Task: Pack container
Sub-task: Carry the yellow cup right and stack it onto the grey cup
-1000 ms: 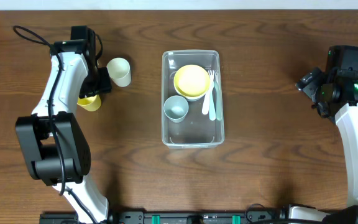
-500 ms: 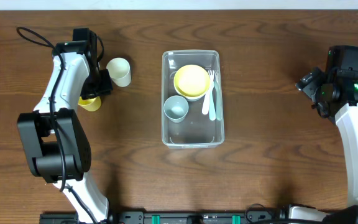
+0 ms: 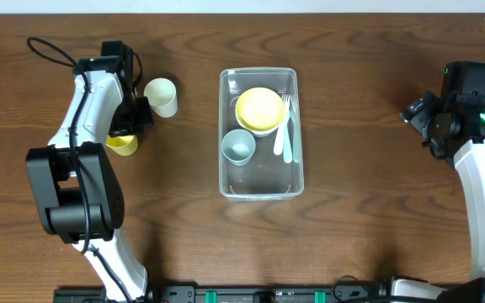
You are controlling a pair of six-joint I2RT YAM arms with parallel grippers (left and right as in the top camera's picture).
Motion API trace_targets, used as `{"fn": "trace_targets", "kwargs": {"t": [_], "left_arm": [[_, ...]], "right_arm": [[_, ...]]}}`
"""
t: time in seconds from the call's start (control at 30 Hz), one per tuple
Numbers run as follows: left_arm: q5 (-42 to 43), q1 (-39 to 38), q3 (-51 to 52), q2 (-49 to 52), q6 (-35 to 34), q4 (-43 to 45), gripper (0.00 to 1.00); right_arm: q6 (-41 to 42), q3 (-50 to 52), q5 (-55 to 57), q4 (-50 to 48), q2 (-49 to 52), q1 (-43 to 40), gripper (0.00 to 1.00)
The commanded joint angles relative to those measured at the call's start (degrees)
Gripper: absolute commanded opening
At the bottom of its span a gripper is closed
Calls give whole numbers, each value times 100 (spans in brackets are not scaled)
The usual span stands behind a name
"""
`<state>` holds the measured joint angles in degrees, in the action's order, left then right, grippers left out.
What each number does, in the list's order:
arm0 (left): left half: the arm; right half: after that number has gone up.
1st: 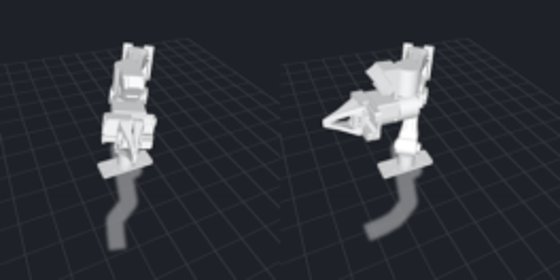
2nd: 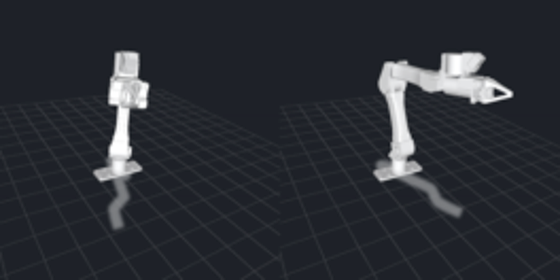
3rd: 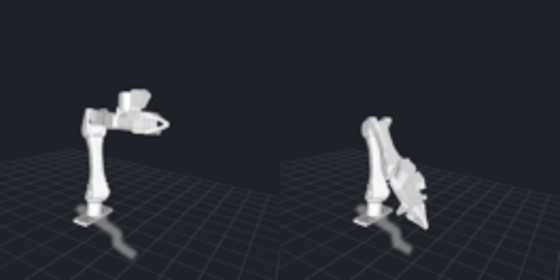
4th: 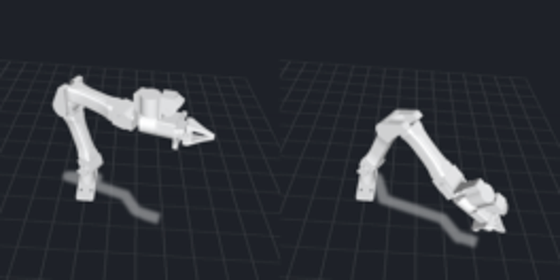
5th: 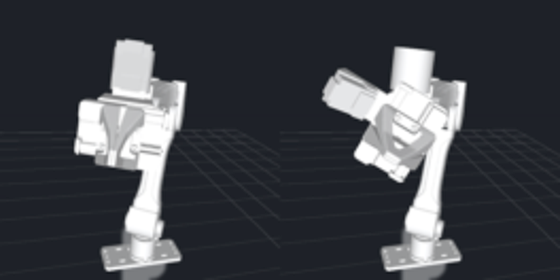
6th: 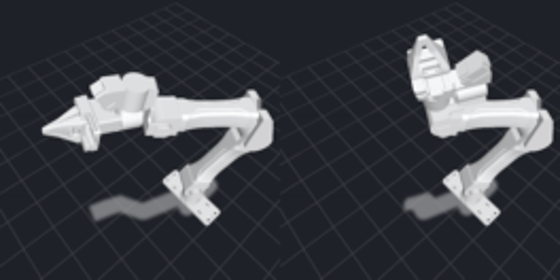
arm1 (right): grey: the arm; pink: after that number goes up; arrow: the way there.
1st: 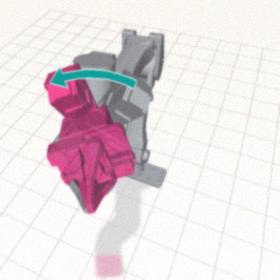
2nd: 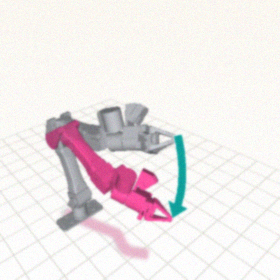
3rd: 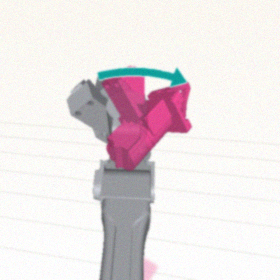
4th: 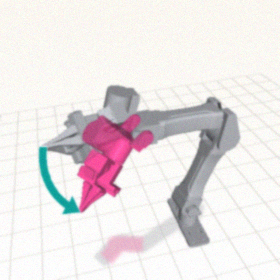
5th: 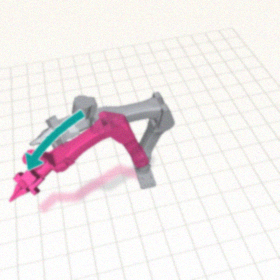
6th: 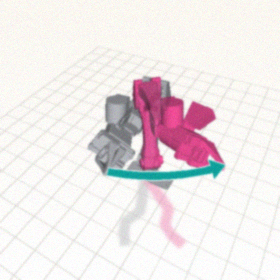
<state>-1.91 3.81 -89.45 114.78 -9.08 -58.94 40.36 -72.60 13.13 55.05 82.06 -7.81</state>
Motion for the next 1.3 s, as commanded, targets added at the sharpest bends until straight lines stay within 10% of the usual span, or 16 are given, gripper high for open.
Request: {"fn": "trace_targets", "kwargs": {"t": [0.0, 0.6, 1.27], "left_arm": [[-48, 24, 48, -31, -181, -164, 6], [2310, -553, 46, -2675, 682, -595, 6], [1513, -3521, 46, -2658, 1381, -103, 6]], "right_arm": [[74, -72, 98, 4, -4, -15, 99], [74, -72, 98, 2, -4, -15, 99], [74, -72, 98, 4, -4, -15, 99]]}}
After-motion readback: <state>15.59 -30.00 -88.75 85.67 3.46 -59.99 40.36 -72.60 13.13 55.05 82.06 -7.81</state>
